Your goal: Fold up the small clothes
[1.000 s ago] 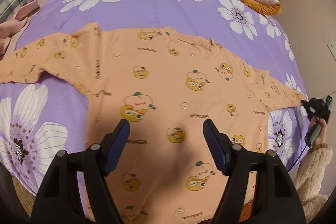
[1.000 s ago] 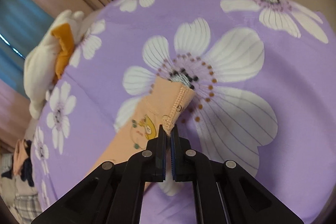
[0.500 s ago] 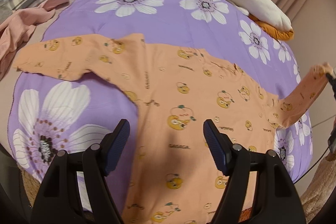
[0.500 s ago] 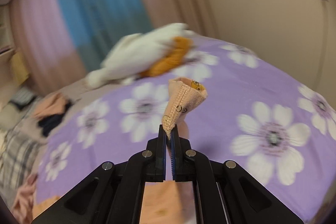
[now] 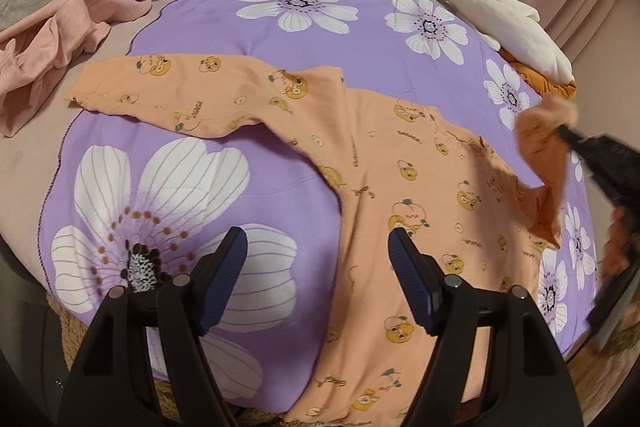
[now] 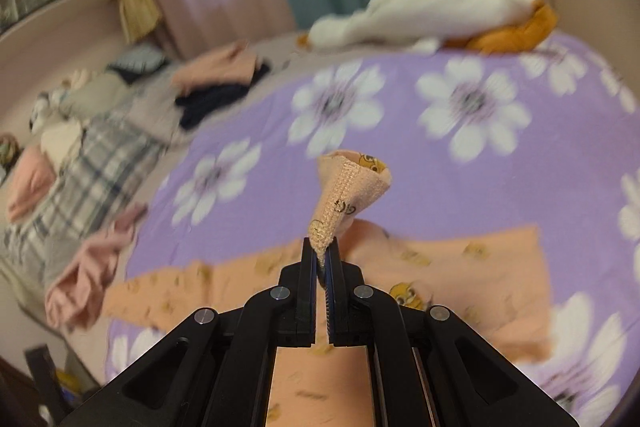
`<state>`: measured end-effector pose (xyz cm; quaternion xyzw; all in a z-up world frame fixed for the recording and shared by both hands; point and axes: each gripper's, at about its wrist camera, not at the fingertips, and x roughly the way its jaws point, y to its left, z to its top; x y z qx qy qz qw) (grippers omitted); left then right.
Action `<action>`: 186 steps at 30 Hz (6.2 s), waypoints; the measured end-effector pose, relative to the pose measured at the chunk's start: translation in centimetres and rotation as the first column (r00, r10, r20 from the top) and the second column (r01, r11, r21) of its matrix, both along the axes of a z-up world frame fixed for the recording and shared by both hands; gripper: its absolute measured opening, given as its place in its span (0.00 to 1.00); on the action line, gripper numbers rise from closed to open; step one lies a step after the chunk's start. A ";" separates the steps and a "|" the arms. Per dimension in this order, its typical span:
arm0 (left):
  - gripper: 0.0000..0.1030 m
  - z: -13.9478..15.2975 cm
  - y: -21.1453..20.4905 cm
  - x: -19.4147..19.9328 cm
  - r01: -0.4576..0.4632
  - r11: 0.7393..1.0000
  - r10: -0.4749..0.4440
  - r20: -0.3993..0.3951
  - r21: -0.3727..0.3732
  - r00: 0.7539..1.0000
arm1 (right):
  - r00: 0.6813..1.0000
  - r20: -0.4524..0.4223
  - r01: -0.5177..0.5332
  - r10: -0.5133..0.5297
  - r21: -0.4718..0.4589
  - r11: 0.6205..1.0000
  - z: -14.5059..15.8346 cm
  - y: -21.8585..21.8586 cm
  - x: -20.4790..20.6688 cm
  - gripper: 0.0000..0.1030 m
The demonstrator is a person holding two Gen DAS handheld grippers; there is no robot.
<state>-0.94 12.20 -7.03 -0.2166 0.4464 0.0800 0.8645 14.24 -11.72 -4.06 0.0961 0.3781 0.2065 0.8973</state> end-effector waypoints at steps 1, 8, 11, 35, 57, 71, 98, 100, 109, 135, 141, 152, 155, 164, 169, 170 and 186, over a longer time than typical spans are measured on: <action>0.71 -0.1 0.1 0.0 -0.001 1.000 0.001 -0.003 0.002 1.000 | 0.999 -0.026 -0.021 0.021 -0.012 1.000 -1.0 1.2 -0.2 0.04; 0.71 -0.6 0.3 -0.6 -0.001 1.000 0.001 -0.012 -0.003 1.000 | 0.971 -0.206 -0.142 0.120 -0.096 0.985 -6.8 7.4 -0.8 0.04; 0.71 -0.9 0.2 -0.4 -0.001 1.000 0.001 -0.022 0.002 1.000 | 0.962 -0.240 -0.164 0.134 -0.109 0.980 -8.0 7.9 -1.0 0.04; 0.77 -3.3 -7.8 13.8 0.249 0.953 -0.257 -0.023 -0.170 0.966 | 0.934 -0.192 0.302 -0.301 -0.023 0.953 -4.8 -13.8 -6.1 0.62; 0.05 -3.2 -2.0 15.8 0.105 0.992 -0.103 0.030 -0.076 0.994 | 0.922 -0.247 0.311 -0.299 0.010 0.950 -6.8 -15.2 -5.5 0.62; 0.08 -6.5 -1.0 15.9 0.113 0.988 -0.116 -0.023 -0.102 0.993 | 0.909 -0.344 0.263 -0.234 0.039 0.964 -10.1 -13.0 -1.4 0.10; 0.13 -4.9 0.2 13.3 0.128 0.985 -0.130 -0.009 -0.118 0.991 | 0.926 -0.231 0.296 -0.299 -0.049 0.954 -7.1 -14.7 2.2 0.43; 0.13 -4.9 0.3 13.0 0.126 0.985 -0.128 -0.007 -0.114 0.992 | 0.931 -0.240 0.277 -0.275 -0.029 0.961 -7.4 -14.5 3.9 0.43; 0.13 -6.3 0.8 12.8 0.112 0.985 -0.118 -0.037 -0.132 0.992 | 0.918 -0.308 0.234 -0.251 -0.092 0.968 -10.3 -12.4 9.7 0.04; 0.82 -1.9 5.0 7.2 -0.051 0.988 0.057 0.036 -0.147 0.998 | 0.967 -0.083 0.226 -0.240 -0.152 0.962 -4.7 -10.9 3.4 0.61; 0.83 -3.4 9.2 4.5 -0.204 0.970 0.203 -0.021 -0.129 0.979 | 0.974 -0.165 0.130 -0.157 -0.167 0.977 -8.1 -8.2 0.9 0.61; 0.76 -4.8 16.0 1.8 -0.384 0.894 0.391 -0.013 -0.231 0.920 | 0.951 -0.233 0.160 -0.202 -0.187 0.969 -9.7 -7.2 0.5 0.61; 0.76 -4.2 17.9 1.7 -0.414 0.887 0.423 -0.001 -0.204 0.906 | 0.962 -0.210 0.163 -0.173 -0.065 0.985 -7.3 -7.9 -1.7 0.61; 0.61 -5.9 23.1 2.9 -0.481 0.825 0.511 0.028 -0.297 0.859 | 0.965 -0.119 0.237 -0.233 0.014 0.971 -2.9 -9.9 -6.1 0.65; 0.25 -6.8 24.4 3.7 -0.500 0.797 0.543 0.037 -0.339 0.839 | 0.955 -0.128 0.265 -0.269 -0.050 0.963 -3.1 -9.5 -6.5 0.65; 0.07 -7.0 24.6 3.8 -0.507 0.787 0.551 0.032 -0.351 0.834 | 0.954 -0.133 0.263 -0.267 -0.051 0.964 -3.2 -9.5 -6.7 0.65; 0.03 0.8 20.5 4.0 -0.422 0.860 0.485 0.203 -0.286 0.851 | 0.958 -0.107 0.266 -0.267 -0.022 0.964 -2.5 -9.7 -8.2 0.65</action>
